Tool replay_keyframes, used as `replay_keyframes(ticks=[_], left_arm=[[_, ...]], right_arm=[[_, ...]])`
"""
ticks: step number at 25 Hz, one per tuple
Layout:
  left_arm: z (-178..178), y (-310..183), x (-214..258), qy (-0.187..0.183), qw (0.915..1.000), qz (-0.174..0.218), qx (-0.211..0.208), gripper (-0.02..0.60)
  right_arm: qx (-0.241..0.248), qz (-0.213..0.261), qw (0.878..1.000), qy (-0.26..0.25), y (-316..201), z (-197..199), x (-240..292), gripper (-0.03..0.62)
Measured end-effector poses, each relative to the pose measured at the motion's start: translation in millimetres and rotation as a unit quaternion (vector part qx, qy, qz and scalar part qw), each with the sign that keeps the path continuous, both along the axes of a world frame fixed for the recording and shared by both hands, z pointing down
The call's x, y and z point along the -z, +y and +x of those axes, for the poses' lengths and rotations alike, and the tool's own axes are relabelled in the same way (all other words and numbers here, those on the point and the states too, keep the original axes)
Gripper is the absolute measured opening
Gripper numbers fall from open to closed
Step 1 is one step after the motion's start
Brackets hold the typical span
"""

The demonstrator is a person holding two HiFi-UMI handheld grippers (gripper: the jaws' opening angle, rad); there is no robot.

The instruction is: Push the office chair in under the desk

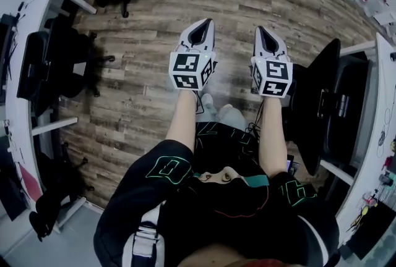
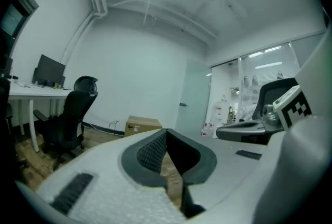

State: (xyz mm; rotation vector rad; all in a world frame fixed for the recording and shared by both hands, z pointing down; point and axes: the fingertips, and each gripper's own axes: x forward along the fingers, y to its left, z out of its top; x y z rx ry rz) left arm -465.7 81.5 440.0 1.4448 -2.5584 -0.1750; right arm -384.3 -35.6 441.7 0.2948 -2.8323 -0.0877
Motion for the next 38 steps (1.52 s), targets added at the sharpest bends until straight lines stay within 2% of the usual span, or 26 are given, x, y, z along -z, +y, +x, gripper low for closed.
replay_keyframes(ticks=[2, 5, 9, 11, 16, 21, 25, 28, 32, 35, 38], left_arm=[[8.6, -32.6, 7.5, -0.007, 0.9994, 0.002, -0.035, 0.002], [33.6, -82.4, 18.8, -0.020, 0.9956, 0.005, -0.092, 0.002], [67.4, -137.3, 34.0, -0.034, 0.9886, 0.013, -0.146, 0.002], [85.4, -161.9, 39.8, -0.038, 0.9840, 0.016, -0.173, 0.002], [125.8, -209.1, 46.7, -0.038, 0.9708, 0.025, -0.235, 0.002], [153.4, -247.6, 35.2, -0.023, 0.9548, 0.024, -0.295, 0.002], [172.8, -275.9, 31.2, -0.021, 0.9333, 0.021, -0.358, 0.002], [184.4, -285.7, 23.3, -0.018, 0.9111, 0.010, -0.412, 0.002], [185.2, -292.6, 10.7, 0.000, 0.8903, -0.004, -0.455, 0.002], [193.6, -292.1, -2.2, 0.006, 0.8732, -0.014, -0.487, 0.002], [208.0, -284.8, -15.2, 0.016, 0.8541, -0.023, -0.519, 0.002]], right_arm=[[-0.013, 0.033, 0.999, -0.015, -15.6, 7.6, 21.9, 0.005], [-0.043, 0.031, 0.998, -0.033, -41.7, 28.8, 39.4, 0.005], [-0.073, 0.041, 0.995, -0.045, -71.9, 59.0, 57.6, 0.005], [-0.085, 0.050, 0.994, -0.043, -82.0, 72.9, 62.7, 0.005], [-0.077, 0.113, 0.990, -0.015, -86.6, 96.1, 73.9, 0.005], [-0.114, 0.101, 0.988, -0.017, -101.0, 114.9, 68.7, 0.005], [-0.142, 0.115, 0.983, -0.008, -107.3, 116.4, 70.6, 0.005], [-0.197, 0.096, 0.975, -0.015, -118.1, 123.9, 66.6, 0.005], [-0.265, 0.073, 0.961, -0.018, -118.9, 138.0, 55.0, 0.005], [-0.323, 0.052, 0.945, -0.018, -114.4, 162.3, 40.8, 0.005], [-0.396, 0.028, 0.918, -0.018, -100.1, 202.2, 21.5, 0.005]])
